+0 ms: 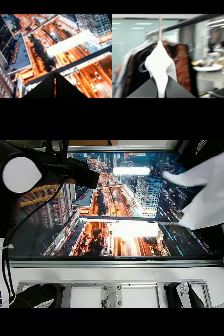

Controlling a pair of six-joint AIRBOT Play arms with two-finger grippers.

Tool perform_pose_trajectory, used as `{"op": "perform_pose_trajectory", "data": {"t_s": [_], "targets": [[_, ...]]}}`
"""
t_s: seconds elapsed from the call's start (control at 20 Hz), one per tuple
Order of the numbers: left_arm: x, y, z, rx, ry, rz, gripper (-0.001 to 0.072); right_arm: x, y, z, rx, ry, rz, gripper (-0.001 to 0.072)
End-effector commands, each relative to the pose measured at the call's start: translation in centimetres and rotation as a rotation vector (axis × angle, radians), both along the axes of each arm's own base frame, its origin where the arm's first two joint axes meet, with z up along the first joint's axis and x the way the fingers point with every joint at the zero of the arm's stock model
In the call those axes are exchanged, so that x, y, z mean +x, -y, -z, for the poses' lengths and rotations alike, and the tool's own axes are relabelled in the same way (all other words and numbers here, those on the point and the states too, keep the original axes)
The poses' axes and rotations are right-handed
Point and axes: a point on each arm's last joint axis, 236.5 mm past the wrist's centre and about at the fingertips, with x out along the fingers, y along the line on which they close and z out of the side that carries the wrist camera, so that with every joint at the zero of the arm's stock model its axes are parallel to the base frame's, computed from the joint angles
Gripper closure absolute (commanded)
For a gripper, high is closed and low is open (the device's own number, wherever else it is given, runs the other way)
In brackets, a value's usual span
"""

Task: Fold the clothes and pants, and hang the long-sleeved shirts on hangers.

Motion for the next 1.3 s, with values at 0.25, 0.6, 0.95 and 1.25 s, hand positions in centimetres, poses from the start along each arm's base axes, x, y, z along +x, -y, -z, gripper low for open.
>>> {"op": "perform_pose_trajectory", "data": {"t_s": [0.25, 0.6, 0.95, 1.25], "targets": [[1.6, 1.3, 0.1, -0.014, 0.040, 0.016, 0.0687, -7.3, 2.7, -6.7, -0.065, 0.116, 0.350, 0.0700], [2.6, 2.3, -1.8, -0.067, 0.126, 0.032, 0.0687, -7.5, 2.7, -6.8, -0.063, 0.121, 0.357, 0.0700], [2.7, 2.4, -1.9, -0.068, 0.128, 0.032, 0.0687, -9.0, 4.8, -6.1, -0.039, 0.105, 0.474, 0.0699], [2.6, 2.5, -1.8, -0.072, 0.125, 0.035, 0.0687, -8.3, 7.7, -4.0, 0.011, 0.074, 0.505, 0.0698]]}}
